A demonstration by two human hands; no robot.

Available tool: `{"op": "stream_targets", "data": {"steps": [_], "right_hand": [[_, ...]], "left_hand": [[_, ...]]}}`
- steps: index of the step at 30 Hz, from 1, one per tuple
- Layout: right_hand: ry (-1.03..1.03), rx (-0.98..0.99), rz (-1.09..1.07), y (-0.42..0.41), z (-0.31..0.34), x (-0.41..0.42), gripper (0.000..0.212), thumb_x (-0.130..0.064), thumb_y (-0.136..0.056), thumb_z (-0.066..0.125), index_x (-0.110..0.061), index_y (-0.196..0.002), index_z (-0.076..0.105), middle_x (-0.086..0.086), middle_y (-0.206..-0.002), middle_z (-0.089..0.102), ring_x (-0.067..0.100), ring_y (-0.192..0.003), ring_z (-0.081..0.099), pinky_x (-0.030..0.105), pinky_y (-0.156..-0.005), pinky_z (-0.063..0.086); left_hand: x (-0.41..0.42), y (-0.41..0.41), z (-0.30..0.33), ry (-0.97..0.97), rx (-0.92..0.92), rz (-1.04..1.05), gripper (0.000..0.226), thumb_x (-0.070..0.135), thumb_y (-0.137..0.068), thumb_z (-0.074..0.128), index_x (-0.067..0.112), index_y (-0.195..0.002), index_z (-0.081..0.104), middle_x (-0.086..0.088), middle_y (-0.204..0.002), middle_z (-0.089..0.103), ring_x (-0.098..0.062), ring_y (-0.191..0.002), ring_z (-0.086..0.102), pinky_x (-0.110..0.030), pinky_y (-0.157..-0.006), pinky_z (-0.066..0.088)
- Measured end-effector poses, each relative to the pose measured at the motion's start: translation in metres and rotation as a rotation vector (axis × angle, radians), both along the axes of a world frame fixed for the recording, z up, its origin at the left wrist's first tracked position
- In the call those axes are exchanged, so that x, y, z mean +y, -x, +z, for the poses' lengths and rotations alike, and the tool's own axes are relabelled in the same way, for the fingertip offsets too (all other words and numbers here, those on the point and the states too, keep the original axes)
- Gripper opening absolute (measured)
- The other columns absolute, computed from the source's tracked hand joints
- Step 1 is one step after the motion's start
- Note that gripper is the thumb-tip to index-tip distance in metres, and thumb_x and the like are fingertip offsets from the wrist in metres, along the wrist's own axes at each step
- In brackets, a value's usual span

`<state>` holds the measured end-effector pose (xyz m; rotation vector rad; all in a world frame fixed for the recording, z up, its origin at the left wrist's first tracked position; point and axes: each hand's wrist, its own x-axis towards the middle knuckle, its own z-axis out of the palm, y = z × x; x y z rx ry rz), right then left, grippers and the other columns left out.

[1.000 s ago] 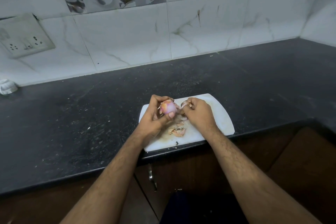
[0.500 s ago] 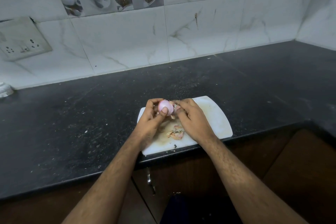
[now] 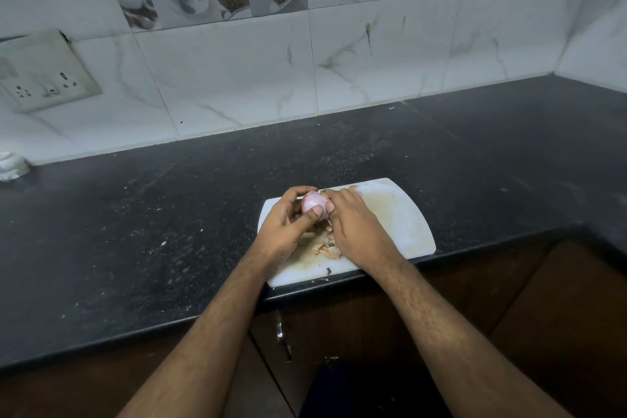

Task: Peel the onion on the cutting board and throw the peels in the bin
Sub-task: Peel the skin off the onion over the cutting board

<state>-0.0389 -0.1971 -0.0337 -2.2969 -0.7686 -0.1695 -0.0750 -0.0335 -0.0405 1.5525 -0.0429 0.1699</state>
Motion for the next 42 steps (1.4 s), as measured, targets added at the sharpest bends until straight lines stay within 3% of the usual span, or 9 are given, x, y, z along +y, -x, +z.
{"op": "stream_targets", "data": {"steps": [7, 13, 17, 21, 25, 29, 33, 38, 42], "right_hand": [[0.167, -0.051, -0.036, 0.002, 0.004, 0.004, 0.034, -0.001, -0.097, 0.049, 0.004, -0.131, 0.05, 0.021, -0.131, 0.052, 0.037, -0.125, 0.046, 0.045, -0.107, 0.037], [0.209, -0.055, 0.006, 0.005, 0.008, 0.004, 0.05, -0.016, -0.095, 0.063, -0.001, -0.139, 0.044, 0.011, -0.13, 0.049, 0.026, -0.124, 0.043, 0.038, -0.119, 0.026], [0.12, 0.011, -0.065, 0.002, 0.003, 0.007, 0.032, -0.009, -0.096, 0.057, -0.014, -0.126, 0.045, 0.001, -0.115, 0.05, 0.017, -0.113, 0.043, 0.037, -0.096, 0.049], [0.104, 0.01, -0.169, -0.003, 0.0, 0.009, 0.014, -0.01, -0.101, 0.042, -0.02, -0.11, 0.041, -0.002, -0.099, 0.051, 0.014, -0.095, 0.046, 0.033, -0.074, 0.048], [0.063, -0.017, -0.172, -0.003, 0.002, 0.008, 0.021, -0.007, -0.1, 0.041, -0.017, -0.114, 0.052, -0.002, -0.104, 0.052, 0.014, -0.1, 0.045, 0.034, -0.079, 0.048], [0.123, -0.046, -0.221, -0.003, -0.001, 0.007, 0.024, -0.004, -0.098, 0.046, -0.019, -0.113, 0.056, -0.005, -0.11, 0.046, 0.012, -0.109, 0.043, 0.026, -0.078, 0.041], [0.07, -0.051, -0.285, -0.003, 0.0, 0.004, 0.036, -0.003, -0.099, 0.048, -0.015, -0.129, 0.061, 0.001, -0.127, 0.051, 0.014, -0.115, 0.045, 0.029, -0.091, 0.047], [0.083, -0.125, -0.184, 0.0, -0.001, 0.006, 0.039, -0.02, -0.101, 0.044, -0.015, -0.137, 0.06, 0.003, -0.131, 0.056, 0.017, -0.119, 0.049, 0.038, -0.106, 0.042], [-0.054, -0.093, -0.112, 0.002, 0.0, 0.004, 0.044, -0.039, -0.108, 0.035, -0.016, -0.142, 0.052, 0.0, -0.131, 0.06, 0.015, -0.12, 0.05, 0.037, -0.103, 0.045]], "left_hand": [[0.002, -0.001, -0.001, -0.017, 0.03, -0.01, 0.041, 0.021, -0.1, 0.069, 0.008, -0.138, 0.059, -0.017, -0.126, 0.073, -0.027, -0.111, 0.074, -0.047, -0.106, 0.057], [0.003, -0.002, 0.0, -0.001, 0.048, -0.032, 0.039, 0.015, -0.101, 0.066, 0.006, -0.137, 0.058, -0.013, -0.12, 0.074, -0.027, -0.108, 0.073, -0.042, -0.102, 0.059], [0.002, 0.0, 0.002, 0.062, 0.038, -0.069, 0.043, 0.022, -0.1, 0.069, 0.003, -0.137, 0.057, -0.014, -0.119, 0.074, -0.029, -0.107, 0.072, -0.041, -0.101, 0.061], [0.003, 0.0, 0.003, 0.109, 0.029, -0.078, 0.045, 0.028, -0.102, 0.061, 0.001, -0.138, 0.06, -0.02, -0.125, 0.073, -0.03, -0.106, 0.073, -0.046, -0.102, 0.06], [0.0, 0.0, 0.004, 0.124, 0.061, -0.031, 0.035, 0.025, -0.107, 0.059, 0.004, -0.136, 0.059, -0.017, -0.117, 0.076, -0.029, -0.096, 0.075, -0.032, -0.079, 0.06], [0.002, -0.002, 0.004, 0.175, 0.055, -0.007, 0.025, 0.019, -0.113, 0.045, 0.008, -0.129, 0.061, -0.021, -0.117, 0.073, -0.03, -0.094, 0.074, -0.033, -0.079, 0.062], [0.004, -0.001, 0.007, 0.265, 0.05, 0.05, 0.028, 0.018, -0.116, 0.033, 0.01, -0.131, 0.056, -0.022, -0.11, 0.072, -0.032, -0.083, 0.075, -0.037, -0.071, 0.066], [0.0, 0.0, 0.007, 0.267, 0.048, 0.058, 0.032, 0.026, -0.117, 0.03, 0.016, -0.127, 0.058, -0.015, -0.104, 0.077, -0.031, -0.087, 0.078, -0.039, -0.084, 0.066], [-0.003, 0.002, 0.008, 0.273, 0.065, 0.011, 0.031, 0.028, -0.115, 0.036, 0.009, -0.129, 0.056, -0.012, -0.12, 0.072, -0.022, -0.1, 0.078, -0.031, -0.088, 0.064]]}}
